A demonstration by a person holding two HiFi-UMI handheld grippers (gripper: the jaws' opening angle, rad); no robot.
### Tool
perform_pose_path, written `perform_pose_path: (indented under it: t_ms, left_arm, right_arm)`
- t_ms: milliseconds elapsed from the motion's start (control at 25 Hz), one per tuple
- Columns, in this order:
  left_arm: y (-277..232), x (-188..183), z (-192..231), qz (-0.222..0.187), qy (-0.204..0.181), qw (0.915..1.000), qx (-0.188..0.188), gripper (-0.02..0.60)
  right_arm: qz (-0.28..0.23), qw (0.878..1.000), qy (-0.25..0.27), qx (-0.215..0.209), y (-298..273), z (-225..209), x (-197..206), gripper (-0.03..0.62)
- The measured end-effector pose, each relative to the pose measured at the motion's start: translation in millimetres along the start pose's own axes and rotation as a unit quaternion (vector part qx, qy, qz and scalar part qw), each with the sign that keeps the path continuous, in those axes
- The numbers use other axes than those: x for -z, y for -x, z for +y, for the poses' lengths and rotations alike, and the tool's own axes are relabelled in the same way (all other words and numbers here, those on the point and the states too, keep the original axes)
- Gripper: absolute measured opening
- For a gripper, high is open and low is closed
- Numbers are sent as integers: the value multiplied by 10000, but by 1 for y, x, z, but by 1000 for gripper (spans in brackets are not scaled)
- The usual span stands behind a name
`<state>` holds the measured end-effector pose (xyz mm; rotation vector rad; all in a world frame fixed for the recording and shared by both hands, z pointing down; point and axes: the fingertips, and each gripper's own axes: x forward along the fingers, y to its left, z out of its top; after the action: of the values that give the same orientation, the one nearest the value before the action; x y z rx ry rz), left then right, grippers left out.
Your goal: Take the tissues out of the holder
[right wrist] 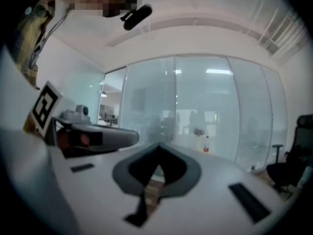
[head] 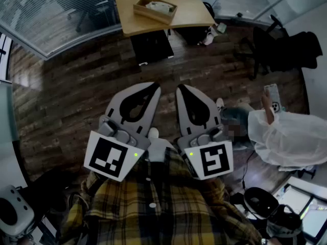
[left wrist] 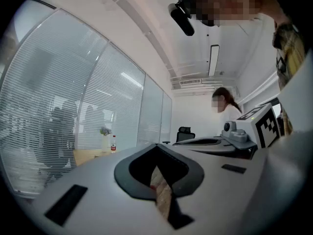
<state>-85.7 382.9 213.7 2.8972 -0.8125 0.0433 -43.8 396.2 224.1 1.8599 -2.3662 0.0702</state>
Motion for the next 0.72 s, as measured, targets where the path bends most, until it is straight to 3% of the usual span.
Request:
perform_pose_path:
  t_ms: [720]
  left_arm:
    - [-8,0,-4,34,-27,10000,-71,8]
  right_arm:
    - [-63,9999,-101,-47,1,-9,0,11]
